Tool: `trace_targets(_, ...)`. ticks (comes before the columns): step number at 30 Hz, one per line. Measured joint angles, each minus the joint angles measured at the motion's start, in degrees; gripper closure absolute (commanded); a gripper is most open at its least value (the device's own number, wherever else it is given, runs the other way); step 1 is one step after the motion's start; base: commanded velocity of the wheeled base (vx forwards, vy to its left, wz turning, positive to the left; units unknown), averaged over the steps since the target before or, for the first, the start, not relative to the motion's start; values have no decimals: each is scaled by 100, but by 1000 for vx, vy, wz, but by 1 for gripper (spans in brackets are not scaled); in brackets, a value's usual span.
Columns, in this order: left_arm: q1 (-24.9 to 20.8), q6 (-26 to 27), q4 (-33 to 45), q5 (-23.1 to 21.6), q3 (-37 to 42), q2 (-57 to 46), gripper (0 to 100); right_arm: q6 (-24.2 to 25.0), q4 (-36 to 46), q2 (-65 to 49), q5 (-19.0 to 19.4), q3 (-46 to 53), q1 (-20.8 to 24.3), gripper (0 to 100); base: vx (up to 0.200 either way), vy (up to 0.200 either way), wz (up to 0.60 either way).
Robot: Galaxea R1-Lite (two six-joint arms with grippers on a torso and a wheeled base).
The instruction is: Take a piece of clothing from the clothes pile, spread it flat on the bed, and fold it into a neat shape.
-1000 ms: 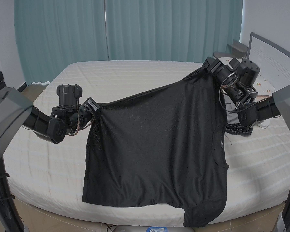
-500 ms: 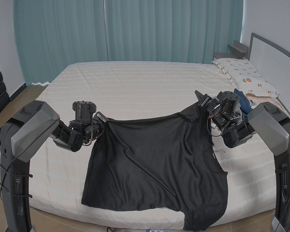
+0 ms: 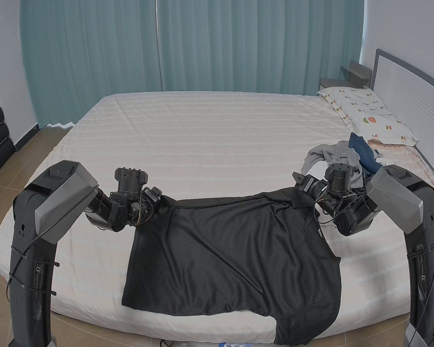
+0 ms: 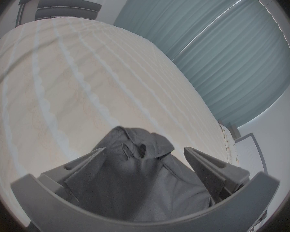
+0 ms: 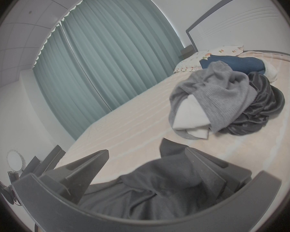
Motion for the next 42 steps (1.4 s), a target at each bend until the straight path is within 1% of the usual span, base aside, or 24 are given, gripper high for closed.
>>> trace_targets(5,37,-6,23,-13,77,-111,0,-11,72,-212,110,330,-133,0,0,0,0)
trace_targets(10,69,-2,-82,-290,603,-411,0,22,63,-553,310,940,-271,0,0,0,0)
trace_targets(13,87,2,-256,-485,1095,-686,0,74,41,-796,427,1491,-347,0,0,0,0)
trace_targets(16,87,5,-601,-611,1729,-974,0,238,0,-1047,512,2096,-397,0,0,0,0)
trace_targets(22,72,-5,-1636,-853,3270,-1510,0,681,-301,-1488,669,3316,-458,0,0,0,0)
trace_targets(26,23,-39,-2521,-1009,4306,-1770,0,886,-772,-1684,795,4240,-483,0,0,0,0)
trace_targets(28,0,-93,-3016,-1104,4732,-1859,0,1002,-1165,-1734,962,4671,-494,0,0,0,0)
trace_targets(31,-38,-194,-3613,-1289,5329,-1966,0,1212,-1990,-1753,1269,5232,-510,0,-200,0,0)
trace_targets(36,-55,-266,-4040,-1474,5984,-2041,0,1380,-2886,-1579,1529,5951,-518,0,-200,0,0)
trace_targets(39,-46,-262,-4157,-1526,6203,-2030,0,1407,-3137,-1375,1595,6225,-533,0,-200,0,0)
trace_targets(42,-46,-249,-4242,-1504,6299,-1933,0,1415,-3176,-1202,1624,6343,-544,0,-200,0,0)
